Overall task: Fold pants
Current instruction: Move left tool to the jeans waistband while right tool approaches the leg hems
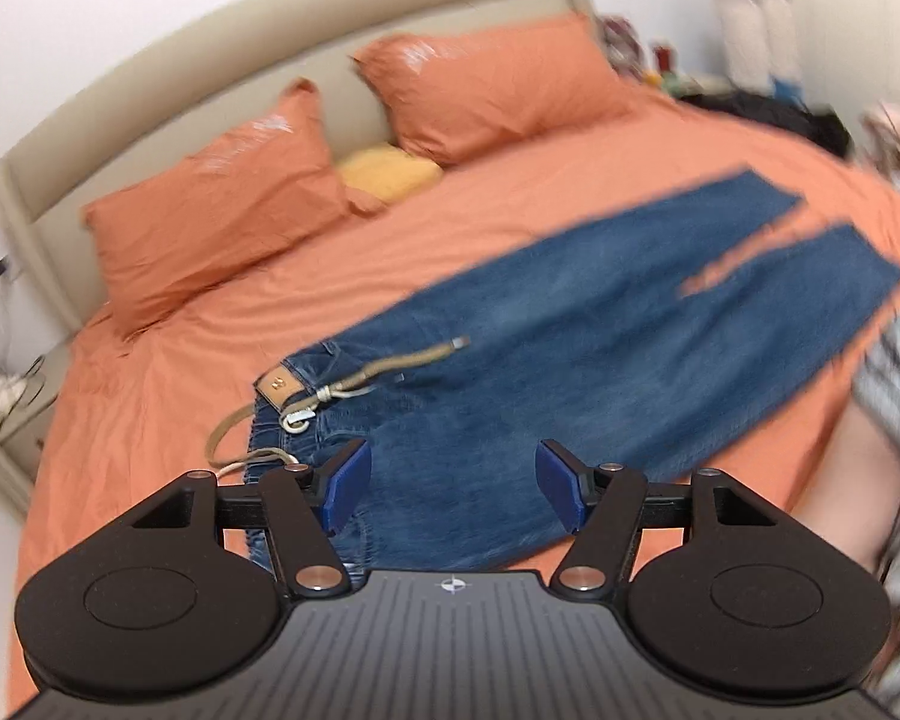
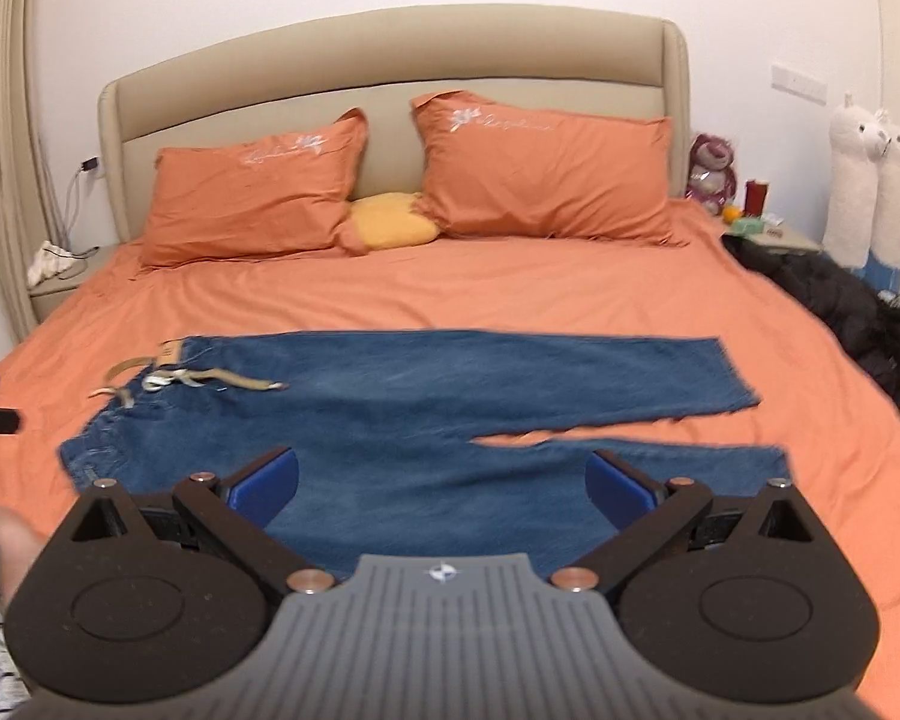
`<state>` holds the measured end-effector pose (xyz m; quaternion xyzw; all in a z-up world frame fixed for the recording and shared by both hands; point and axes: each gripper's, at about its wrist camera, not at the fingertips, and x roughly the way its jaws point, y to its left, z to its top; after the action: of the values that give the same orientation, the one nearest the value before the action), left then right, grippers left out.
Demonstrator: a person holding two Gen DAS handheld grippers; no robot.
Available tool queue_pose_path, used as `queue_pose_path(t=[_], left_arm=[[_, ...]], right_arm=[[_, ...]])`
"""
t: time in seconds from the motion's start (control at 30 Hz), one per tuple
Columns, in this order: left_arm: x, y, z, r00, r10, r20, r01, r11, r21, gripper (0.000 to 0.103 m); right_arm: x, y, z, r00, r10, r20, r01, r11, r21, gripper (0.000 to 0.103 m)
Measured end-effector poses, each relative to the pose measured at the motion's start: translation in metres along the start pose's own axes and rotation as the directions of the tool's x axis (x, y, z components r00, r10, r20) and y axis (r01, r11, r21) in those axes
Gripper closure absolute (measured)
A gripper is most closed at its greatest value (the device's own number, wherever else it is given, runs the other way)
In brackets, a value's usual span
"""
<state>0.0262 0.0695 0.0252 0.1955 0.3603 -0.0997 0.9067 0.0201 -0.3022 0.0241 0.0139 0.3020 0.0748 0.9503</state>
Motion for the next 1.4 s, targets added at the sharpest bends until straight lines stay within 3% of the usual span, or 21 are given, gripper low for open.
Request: queue_pose_path(t=[0.1, 0.27, 0.43, 0.57, 0.7, 0.9, 0.93, 1.07, 1.17, 1.23, 1.27, 1.3, 1.33, 1.37, 1.4], left_arm=[[0.017, 0.019, 0.000, 0.997, -0.038, -0.065, 0.044, 0.994, 0.096, 0.028], [0.059, 0.061, 0.000, 0.986, -0.009, -0.169, 0.033, 0.990, 0.138, 0.029], [0.117, 0.110, 0.002, 0.971, -0.080, -0.226, 0.082, 0.997, -0.002, 0.029], [0.176, 0.150, -0.006, 0.946, -0.124, -0.300, 0.069, 0.979, -0.190, 0.029], [0.231, 0.187, -0.022, 0.926, -0.177, -0.332, 0.039, 0.923, -0.383, 0.029], [0.292, 0.226, -0.044, 0.913, -0.280, -0.297, 0.037, 0.780, -0.624, 0.029], [0.302, 0.229, -0.048, 0.907, -0.293, -0.302, 0.036, 0.769, -0.639, 0.029], [0.326, 0.234, -0.058, 0.898, -0.288, -0.334, 0.020, 0.782, -0.623, 0.027], [0.330, 0.241, -0.065, 0.893, -0.333, -0.303, 0.067, 0.764, -0.642, 0.025], [0.330, 0.243, -0.069, 0.892, -0.360, -0.273, 0.088, 0.731, -0.677, 0.025], [0.330, 0.242, -0.069, 0.892, -0.368, -0.263, 0.100, 0.728, -0.679, 0.026], [0.328, 0.238, -0.068, 0.894, -0.360, -0.266, 0.100, 0.740, -0.665, 0.029], [0.325, 0.235, -0.068, 0.891, -0.371, -0.261, 0.109, 0.734, -0.670, 0.047], [0.322, 0.235, -0.070, 0.892, -0.385, -0.238, 0.119, 0.706, -0.698, 0.060], [0.318, 0.234, -0.071, 0.903, -0.375, -0.212, 0.119, 0.691, -0.713, 0.065]], right_arm=[[0.012, -0.024, 0.012, 0.999, -0.044, -0.010, 0.043, 0.998, -0.044, 0.009], [0.044, -0.064, 0.025, 0.990, -0.124, -0.069, 0.117, 0.989, -0.094, 0.030], [0.098, -0.108, 0.026, 0.978, -0.164, -0.129, 0.153, 0.984, -0.089, 0.057], [0.157, -0.133, 0.015, 0.956, -0.206, -0.211, 0.198, 0.979, -0.057, 0.059], [0.202, -0.141, -0.002, 0.943, -0.189, -0.275, 0.189, 0.982, -0.026, 0.059], [0.249, -0.136, -0.023, 0.916, -0.215, -0.338, 0.203, 0.977, -0.071, 0.059], [0.254, -0.136, -0.026, 0.912, -0.222, -0.346, 0.209, 0.975, -0.075, 0.059], [0.272, -0.139, -0.033, 0.897, -0.237, -0.372, 0.220, 0.971, -0.088, 0.059], [0.281, -0.139, -0.037, 0.885, -0.251, -0.391, 0.227, 0.968, -0.108, 0.059], [0.287, -0.140, -0.041, 0.878, -0.261, -0.402, 0.232, 0.965, -0.120, 0.059], [0.291, -0.140, -0.042, 0.874, -0.266, -0.407, 0.236, 0.964, -0.125, 0.059], [0.293, -0.140, -0.044, 0.870, -0.273, -0.411, 0.241, 0.962, -0.129, 0.059], [0.296, -0.140, -0.045, 0.867, -0.279, -0.413, 0.247, 0.960, -0.131, 0.059], [0.298, -0.140, -0.046, 0.865, -0.281, -0.415, 0.250, 0.960, -0.130, 0.059], [0.300, -0.140, -0.047, 0.865, -0.281, -0.416, 0.250, 0.960, -0.128, 0.059]])
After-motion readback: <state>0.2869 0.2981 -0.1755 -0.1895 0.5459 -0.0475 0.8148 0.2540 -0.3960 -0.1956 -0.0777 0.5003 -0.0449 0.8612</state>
